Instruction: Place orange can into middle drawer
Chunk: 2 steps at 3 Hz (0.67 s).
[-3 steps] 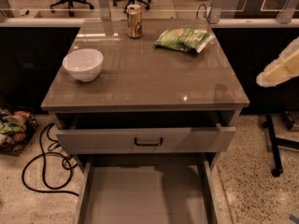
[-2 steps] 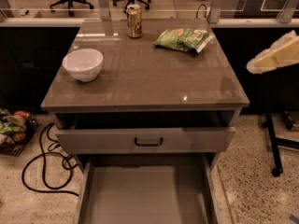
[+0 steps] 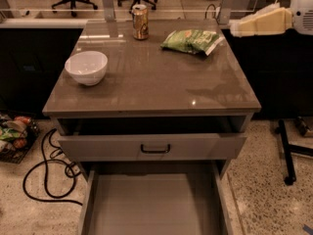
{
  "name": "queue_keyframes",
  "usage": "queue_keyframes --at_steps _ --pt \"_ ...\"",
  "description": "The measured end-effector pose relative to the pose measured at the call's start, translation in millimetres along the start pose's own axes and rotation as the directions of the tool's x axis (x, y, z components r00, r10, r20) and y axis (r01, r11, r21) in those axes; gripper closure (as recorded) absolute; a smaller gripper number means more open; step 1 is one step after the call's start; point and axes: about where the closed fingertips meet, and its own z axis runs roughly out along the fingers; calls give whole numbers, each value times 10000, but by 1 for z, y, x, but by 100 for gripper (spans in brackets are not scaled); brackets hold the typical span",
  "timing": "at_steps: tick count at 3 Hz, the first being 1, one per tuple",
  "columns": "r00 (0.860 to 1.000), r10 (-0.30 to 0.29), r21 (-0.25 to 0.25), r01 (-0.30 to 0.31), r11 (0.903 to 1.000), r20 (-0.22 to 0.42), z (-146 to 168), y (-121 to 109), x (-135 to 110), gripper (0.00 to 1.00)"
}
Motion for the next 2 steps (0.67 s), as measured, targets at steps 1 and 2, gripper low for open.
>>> queue_keyframes --at_steps 1,2 --pt "9949 871 -353 -854 9957 502 26 5 -12 0" --pt "9949 870 -354 -853 9957 503 26 5 -12 0"
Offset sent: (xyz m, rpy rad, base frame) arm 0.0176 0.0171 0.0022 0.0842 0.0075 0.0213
